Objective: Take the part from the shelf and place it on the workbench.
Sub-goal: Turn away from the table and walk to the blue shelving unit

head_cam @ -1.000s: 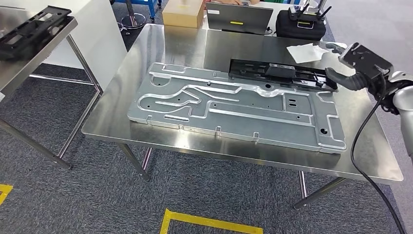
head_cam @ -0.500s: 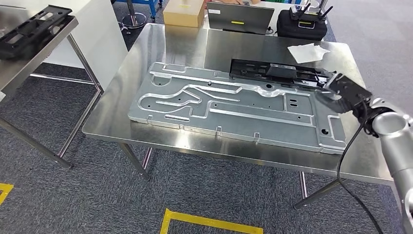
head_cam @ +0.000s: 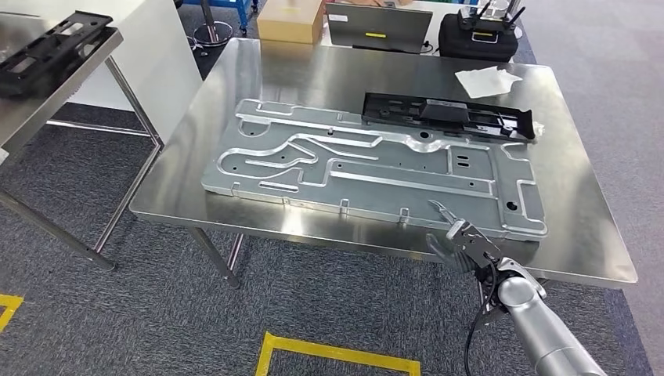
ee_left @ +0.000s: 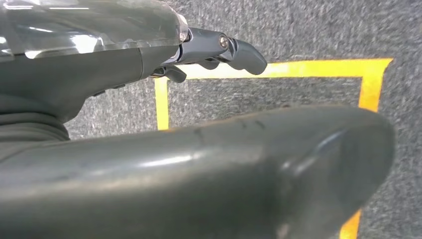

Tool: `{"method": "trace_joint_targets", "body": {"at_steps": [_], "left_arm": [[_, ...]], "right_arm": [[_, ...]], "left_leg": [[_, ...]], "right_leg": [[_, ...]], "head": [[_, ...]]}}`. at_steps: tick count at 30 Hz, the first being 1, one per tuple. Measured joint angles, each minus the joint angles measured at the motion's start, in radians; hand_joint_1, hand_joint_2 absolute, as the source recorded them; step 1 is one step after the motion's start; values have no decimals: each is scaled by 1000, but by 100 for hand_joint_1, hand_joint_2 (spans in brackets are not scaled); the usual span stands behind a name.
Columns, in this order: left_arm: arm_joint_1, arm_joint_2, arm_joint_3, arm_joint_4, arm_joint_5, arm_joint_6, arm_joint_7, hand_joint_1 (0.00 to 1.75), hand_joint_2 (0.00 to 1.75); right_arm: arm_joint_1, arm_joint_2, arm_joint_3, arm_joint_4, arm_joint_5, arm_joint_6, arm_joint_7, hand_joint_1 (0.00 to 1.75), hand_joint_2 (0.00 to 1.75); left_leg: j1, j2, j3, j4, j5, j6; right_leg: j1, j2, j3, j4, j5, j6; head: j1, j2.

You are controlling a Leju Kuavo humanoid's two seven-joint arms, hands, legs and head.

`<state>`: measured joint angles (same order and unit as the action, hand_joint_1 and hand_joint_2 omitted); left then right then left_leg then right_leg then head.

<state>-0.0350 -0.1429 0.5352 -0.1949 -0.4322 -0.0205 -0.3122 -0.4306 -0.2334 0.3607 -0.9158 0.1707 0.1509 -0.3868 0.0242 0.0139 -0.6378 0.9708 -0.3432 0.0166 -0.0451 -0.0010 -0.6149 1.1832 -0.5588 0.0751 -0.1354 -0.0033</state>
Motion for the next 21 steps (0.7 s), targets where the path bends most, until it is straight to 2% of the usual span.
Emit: {"method": "trace_joint_targets", "body": {"at_steps": [1, 2, 3, 4, 5, 7, 8, 9, 11, 12, 13, 14, 15, 16, 17, 18, 19, 20, 21], "left_arm": [[-1, 1, 0, 0, 0, 0, 2, 0, 0], [-3, 3, 1, 0, -1, 0, 5, 0, 0], [-4, 5, 1, 0, -3, 0, 7, 0, 0], [-5, 6, 2, 0, -5, 0, 8, 0, 0], [-5, 7, 2, 0, -7, -1, 9, 0, 0], [1, 7, 2, 0, -15, -2, 10, 0, 0], [5, 7, 2, 0, -20, -3, 10, 0, 0], [8, 8, 2, 1, -25, -3, 10, 0, 0], [8, 8, 2, 1, -34, -4, 9, 0, 0], [6, 8, 1, 1, -37, -6, 8, 0, 0], [4, 8, 0, 1, -41, -7, 7, 0, 0], [2, 8, -1, 1, -45, -8, 7, 0, 0], [0, 8, -3, 1, -48, -9, 7, 0, 0], [-2, 8, -5, 1, -50, -9, 6, 0, 0], [-6, 9, -8, 1, -53, -9, 6, 0, 0], [-11, 9, -10, 0, -55, -9, 6, 0, 0], [-15, 9, -11, 0, -57, -10, 5, 0, 0], [-19, 10, -12, 0, -59, -11, 5, 0, 0], [-19, 9, -12, 0, -60, -11, 4, 0, 0]], "right_arm": [[-1, 16, -3, 9, -3, -2, -2, 0, 0], [-2, 33, -6, 17, -5, -4, -3, 0, 0], [1, 48, -8, 25, -7, -5, -1, 0, 0], [8, 60, -10, 31, -9, -6, 0, 0, 0], [17, 71, -12, 34, -12, -6, 0, 0, 0], [33, 88, -15, 42, -19, -6, -1, 0, 0], [37, 97, -17, 44, -23, -6, -1, 0, 0], [40, 102, -20, 47, -24, -5, 1, 0, 0], [47, 110, -27, 54, -27, -5, 5, 0, 0], [53, 113, -32, 61, -27, -5, 9, 0, 0], [65, 116, -37, 69, -27, -5, 14, 0, 0], [82, 117, -40, 78, -25, -4, 20, 0, 0], [101, 119, -44, 85, -24, -4, 23, 0, 0], [116, 120, -47, 89, -23, -4, 25, 0, 0], [125, 122, -50, 92, -22, -4, 26, 0, 0], [127, 125, -54, 92, -21, -3, 27, 0, 0], [129, 127, -59, 93, -20, -1, 27, 0, 0], [132, 129, -64, 95, -20, 2, 26, 0, 0], [140, 128, -69, 98, -20, 5, 24, 0, 0]], "left_leg": [[6, 1, -8, 7, 3, -9], [12, 1, -14, 14, 6, -20], [15, 0, -18, 21, 8, -32], [18, -1, -21, 25, 12, -44], [20, -3, -20, 23, 19, -56], [26, -4, -24, 19, 21, -76], [27, -4, -31, 32, -3, -80], [28, -5, -43, 66, -49, -81], [23, -5, -71, 191, -171, -76], [20, -5, -78, 258, -210, -75], [17, -6, -74, 308, -223, -72], [13, -6, -59, 331, -211, -69], [10, -6, -29, 323, -187, -63], [5, -7, 20, 280, -169, -55], [-1, -10, 82, 212, -170, -46], [-6, -11, 138, 138, -186, -36], [-12, -12, 179, 79, -204, -27], [-17, -12, 198, 44, -216, -18], [-18, -11, 195, 31, -213, -11]], "right_leg": [[-10, -1, 54, -73, 18, 9], [-12, -2, 97, -130, 34, 13], [-12, -1, 122, -169, 44, 9], [-8, 0, 129, -183, 45, -2], [-1, 2, 121, -175, 49, -17], [2, 4, 105, -177, 60, -45], [2, 4, 95, -179, 72, -55], [2, 4, 83, -181, 86, -64], [7, 2, 56, -181, 110, -74], [12, 0, 42, -180, 121, -77], [16, -3, 26, -178, 133, -78], [20, -7, 9, -174, 143, -78], [23, -11, -9, -168, 153, -77], [24, -13, -29, -162, 164, -76], [25, -12, -48, -154, 175, -73], [25, -9, -63, -149, 186, -69], [26, -7, -72, -148, 199, -63], [25, -6, -76, -152, 212, -56], [24, -6, -77, -159, 226, -48]], "head": [[0, 0], [0, 0], [0, 0], [0, 0], [0, 0], [0, 0], [0, 0], [0, 0], [0, 0], [0, 0], [0, 0], [0, 0], [0, 0], [0, 0], [0, 0], [0, 0], [0, 0], [0, 0], [0, 0]]}}
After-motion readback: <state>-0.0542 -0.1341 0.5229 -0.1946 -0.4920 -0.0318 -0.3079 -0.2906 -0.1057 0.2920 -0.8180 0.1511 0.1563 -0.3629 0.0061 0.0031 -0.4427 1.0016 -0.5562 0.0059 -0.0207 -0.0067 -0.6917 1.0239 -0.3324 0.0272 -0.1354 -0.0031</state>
